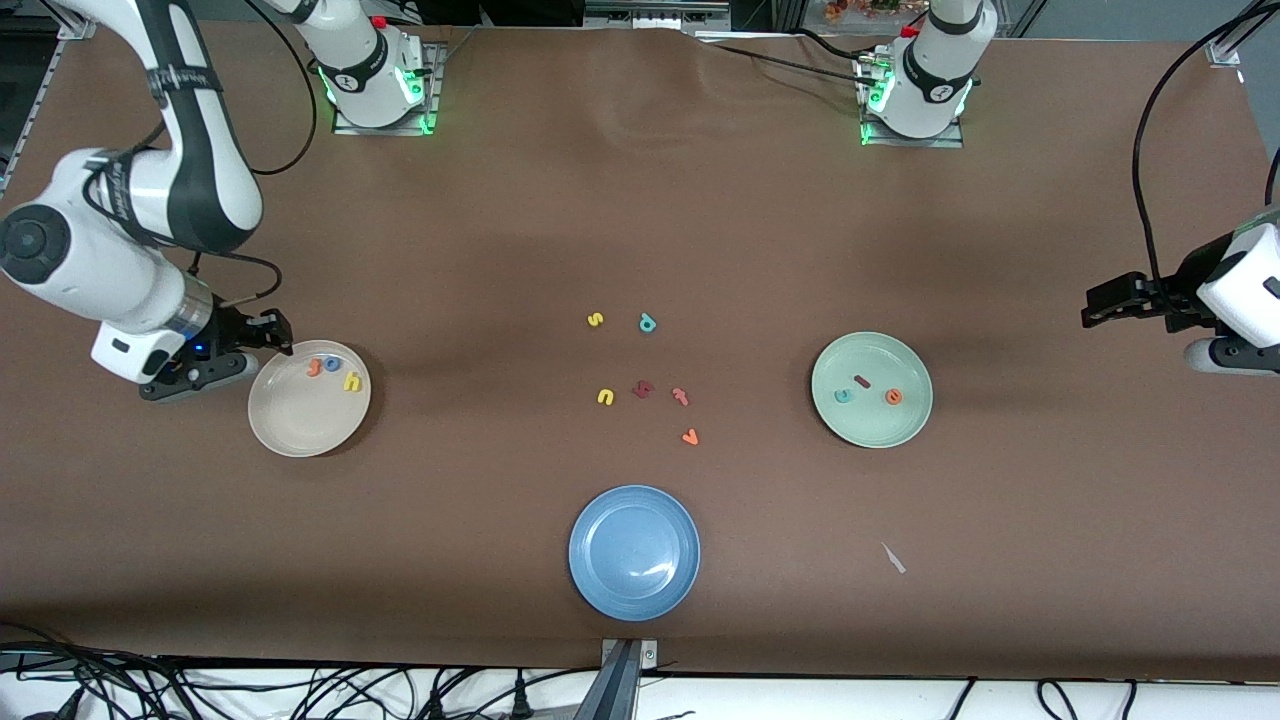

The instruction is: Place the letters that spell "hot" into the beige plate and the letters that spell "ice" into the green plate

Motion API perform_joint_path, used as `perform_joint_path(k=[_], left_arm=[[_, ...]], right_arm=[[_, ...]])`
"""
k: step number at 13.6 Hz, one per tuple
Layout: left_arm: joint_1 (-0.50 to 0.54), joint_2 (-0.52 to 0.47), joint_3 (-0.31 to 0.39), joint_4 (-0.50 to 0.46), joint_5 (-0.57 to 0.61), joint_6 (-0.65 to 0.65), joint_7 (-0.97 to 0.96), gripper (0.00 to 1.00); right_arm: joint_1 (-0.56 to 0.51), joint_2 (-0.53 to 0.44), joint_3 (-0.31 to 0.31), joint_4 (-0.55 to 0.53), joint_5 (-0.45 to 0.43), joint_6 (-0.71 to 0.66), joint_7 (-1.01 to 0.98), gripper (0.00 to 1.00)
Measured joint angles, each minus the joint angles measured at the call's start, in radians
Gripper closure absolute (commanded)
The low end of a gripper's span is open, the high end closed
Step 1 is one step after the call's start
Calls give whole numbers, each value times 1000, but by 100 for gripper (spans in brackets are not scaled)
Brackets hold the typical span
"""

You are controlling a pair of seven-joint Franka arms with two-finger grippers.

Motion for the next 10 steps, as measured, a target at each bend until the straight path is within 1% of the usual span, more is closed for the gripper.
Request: perform_joint_path(k=[3,7,9,10], left_arm=[[-1,1,0,0,0,4,0,0],[-1,5,0,-2,0,19,0,1],[-1,13,0,-3,0,33,0,1],[-1,17,0,-3,0,37,0,1]], right_arm=[[1,-74,17,64,0,-151,45,37],[1,-173,20,174,1,-352,67,37],[0,-201,43,225,0,-435,87,37],[1,-208,60,238,0,-451,102,36]])
